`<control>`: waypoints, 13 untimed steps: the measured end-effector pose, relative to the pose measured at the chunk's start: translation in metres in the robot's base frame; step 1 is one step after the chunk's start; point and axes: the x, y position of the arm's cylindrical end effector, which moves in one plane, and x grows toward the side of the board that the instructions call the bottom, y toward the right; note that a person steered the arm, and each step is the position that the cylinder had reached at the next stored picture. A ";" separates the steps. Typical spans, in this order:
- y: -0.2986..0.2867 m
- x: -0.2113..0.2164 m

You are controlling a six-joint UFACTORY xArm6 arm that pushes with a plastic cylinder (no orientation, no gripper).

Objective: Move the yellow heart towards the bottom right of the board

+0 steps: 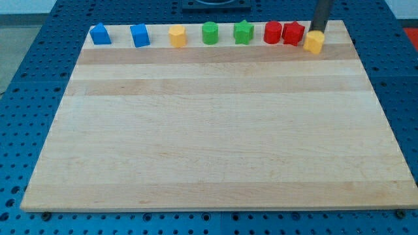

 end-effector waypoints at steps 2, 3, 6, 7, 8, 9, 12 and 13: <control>-0.009 0.112; 0.010 0.095; -0.040 0.113; -0.041 0.156; -0.021 0.194; -0.021 0.174; -0.076 0.160; -0.085 0.194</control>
